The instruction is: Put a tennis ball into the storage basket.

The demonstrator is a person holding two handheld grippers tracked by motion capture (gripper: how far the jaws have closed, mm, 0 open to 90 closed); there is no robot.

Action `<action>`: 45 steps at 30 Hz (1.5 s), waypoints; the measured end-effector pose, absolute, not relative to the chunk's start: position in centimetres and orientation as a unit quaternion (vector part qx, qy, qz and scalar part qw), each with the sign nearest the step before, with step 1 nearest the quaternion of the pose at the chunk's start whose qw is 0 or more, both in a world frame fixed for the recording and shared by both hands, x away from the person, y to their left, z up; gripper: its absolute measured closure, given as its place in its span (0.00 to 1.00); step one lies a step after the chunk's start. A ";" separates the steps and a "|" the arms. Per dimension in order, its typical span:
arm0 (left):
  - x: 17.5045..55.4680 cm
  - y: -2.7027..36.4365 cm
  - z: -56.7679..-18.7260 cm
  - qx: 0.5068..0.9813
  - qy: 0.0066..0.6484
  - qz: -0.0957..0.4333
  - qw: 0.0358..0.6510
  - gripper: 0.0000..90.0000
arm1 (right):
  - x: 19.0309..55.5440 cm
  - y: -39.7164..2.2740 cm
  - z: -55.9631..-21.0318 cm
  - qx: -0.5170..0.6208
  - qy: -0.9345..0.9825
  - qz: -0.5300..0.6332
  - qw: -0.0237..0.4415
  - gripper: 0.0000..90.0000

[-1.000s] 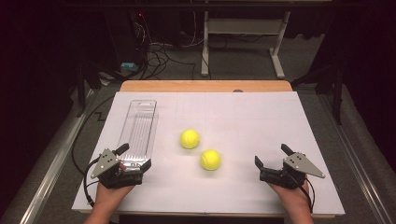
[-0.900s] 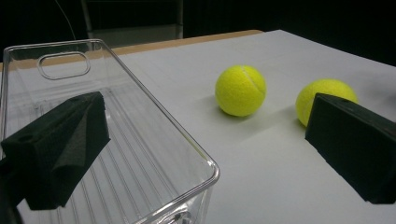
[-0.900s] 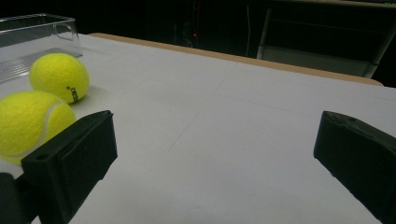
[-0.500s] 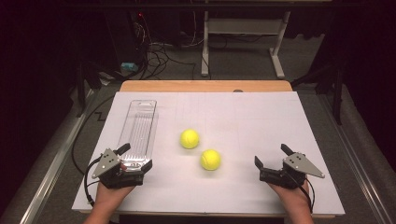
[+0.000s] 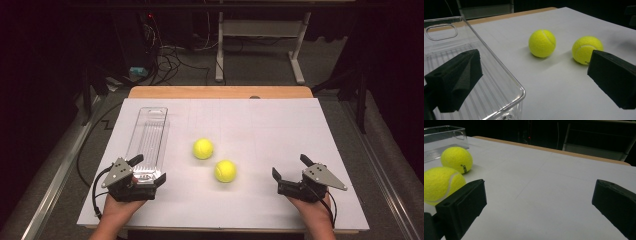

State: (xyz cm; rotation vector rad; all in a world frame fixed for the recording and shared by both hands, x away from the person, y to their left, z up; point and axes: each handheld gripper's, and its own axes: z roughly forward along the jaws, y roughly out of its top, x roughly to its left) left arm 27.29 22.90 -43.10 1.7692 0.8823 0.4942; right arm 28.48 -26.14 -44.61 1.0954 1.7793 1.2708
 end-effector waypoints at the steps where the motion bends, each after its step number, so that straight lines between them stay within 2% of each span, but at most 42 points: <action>1: 27.3 22.9 -43.1 0.740 0.368 0.205 0.524 0.01 | 28.5 -26.1 -44.6 0.420 0.685 0.488 0.342 0.00; 45: 27.1 19.2 -43.6 0.819 0.305 0.144 0.464 0.01 | 28.6 -25.8 -44.9 0.418 0.692 0.486 0.330 0.00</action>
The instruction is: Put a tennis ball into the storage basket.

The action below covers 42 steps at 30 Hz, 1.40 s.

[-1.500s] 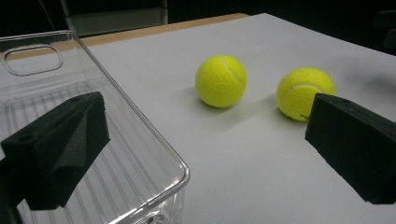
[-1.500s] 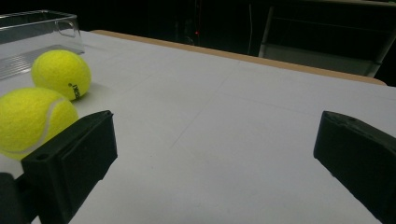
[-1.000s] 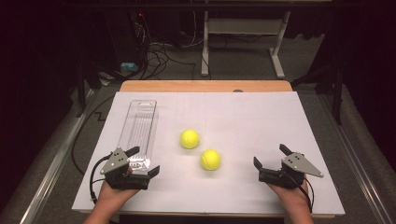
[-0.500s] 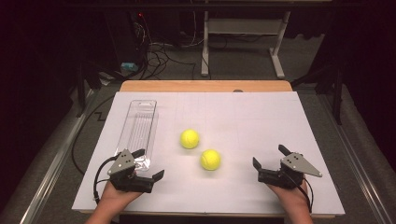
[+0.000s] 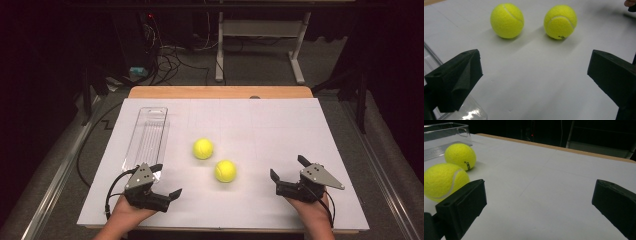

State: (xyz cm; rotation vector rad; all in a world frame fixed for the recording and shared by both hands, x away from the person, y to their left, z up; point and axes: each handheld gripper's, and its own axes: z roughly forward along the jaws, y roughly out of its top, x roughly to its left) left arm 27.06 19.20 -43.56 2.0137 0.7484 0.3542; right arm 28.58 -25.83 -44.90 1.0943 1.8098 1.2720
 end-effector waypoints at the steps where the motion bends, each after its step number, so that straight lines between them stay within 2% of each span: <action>1: 27.1 19.1 -43.6 0.824 0.302 0.143 0.458 0.01 | 28.6 -25.8 -44.9 0.418 0.692 0.486 0.331 0.00; 14: 27.1 17.8 -44.4 0.853 0.287 0.125 0.418 0.01 | 28.6 -25.8 -44.9 0.417 0.693 0.488 0.329 0.00; 35: 27.9 16.8 -45.6 0.884 0.300 0.086 0.349 0.01 | 28.5 -25.8 -44.9 0.415 0.694 0.488 0.330 0.00; 42: 28.0 16.4 -45.5 0.893 0.299 0.073 0.328 0.04 | 28.5 -25.7 -44.8 0.413 0.694 0.489 0.331 0.00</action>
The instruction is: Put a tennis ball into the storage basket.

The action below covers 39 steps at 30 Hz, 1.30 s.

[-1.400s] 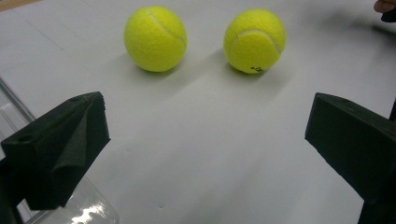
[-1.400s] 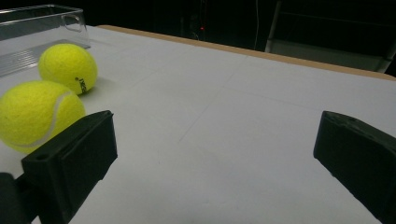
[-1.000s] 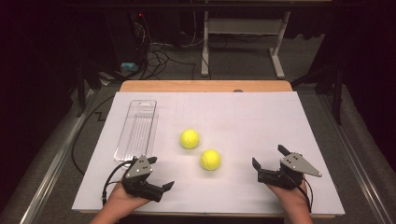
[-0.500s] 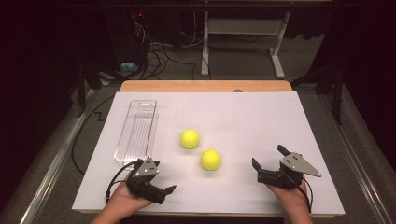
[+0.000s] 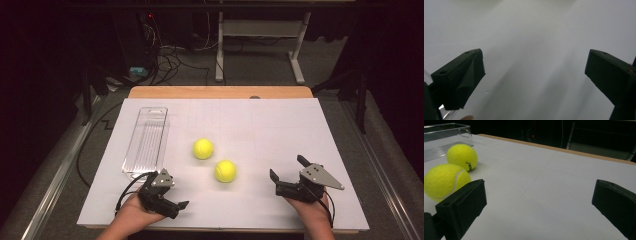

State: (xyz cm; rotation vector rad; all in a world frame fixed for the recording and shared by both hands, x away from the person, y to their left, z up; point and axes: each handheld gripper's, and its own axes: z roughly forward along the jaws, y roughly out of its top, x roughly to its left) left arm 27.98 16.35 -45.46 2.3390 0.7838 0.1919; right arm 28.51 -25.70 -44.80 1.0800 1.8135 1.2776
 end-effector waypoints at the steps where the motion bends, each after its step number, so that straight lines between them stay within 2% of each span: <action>1: 27.9 16.2 -45.4 0.896 0.297 0.073 0.322 0.04 | 28.5 -25.7 -44.8 0.412 0.694 0.489 0.332 0.00; 10: 27.9 14.6 -44.2 0.915 0.286 0.086 0.270 0.01 | 28.5 -25.7 -44.7 0.413 0.691 0.494 0.328 0.00; 26: 29.7 13.1 -42.6 0.950 0.257 0.046 0.171 0.01 | 28.5 -25.6 -44.6 0.413 0.690 0.496 0.327 0.00; 39: 30.3 12.0 -42.2 0.964 0.237 0.030 0.119 0.01 | 28.4 -25.6 -44.7 0.416 0.689 0.497 0.323 0.00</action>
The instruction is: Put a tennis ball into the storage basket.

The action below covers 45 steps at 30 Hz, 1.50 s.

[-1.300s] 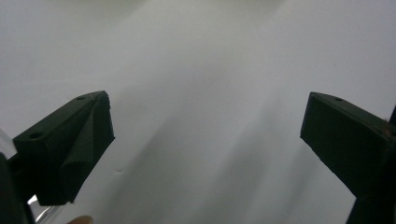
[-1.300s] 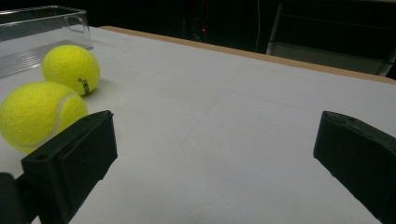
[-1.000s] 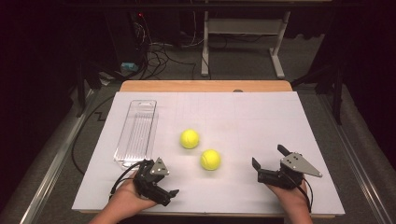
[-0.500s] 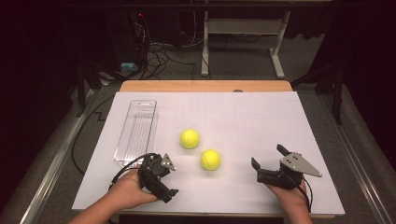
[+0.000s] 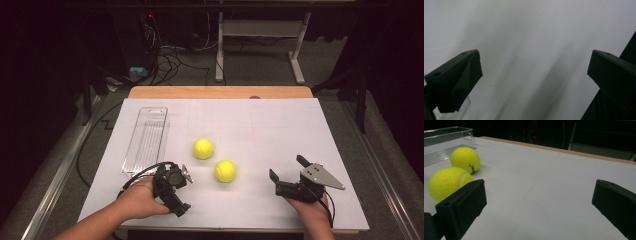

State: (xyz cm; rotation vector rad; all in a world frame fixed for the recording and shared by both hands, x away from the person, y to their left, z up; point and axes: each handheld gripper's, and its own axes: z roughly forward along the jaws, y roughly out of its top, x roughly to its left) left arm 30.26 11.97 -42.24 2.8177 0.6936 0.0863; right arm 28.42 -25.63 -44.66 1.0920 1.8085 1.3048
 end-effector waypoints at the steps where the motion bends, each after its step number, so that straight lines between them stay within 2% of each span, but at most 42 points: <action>1: 30.3 11.9 -42.2 0.965 0.235 0.029 0.114 0.01 | 28.4 -25.6 -44.7 0.415 0.689 0.497 0.324 0.00; 17: 31.0 11.1 -42.4 0.971 0.229 0.008 0.074 0.01 | 28.4 -25.7 -44.7 0.414 0.689 0.499 0.324 0.00; 45: 33.4 10.2 -38.6 0.979 0.199 -0.006 0.032 0.01 | 28.3 -25.8 -44.6 0.414 0.688 0.499 0.325 0.00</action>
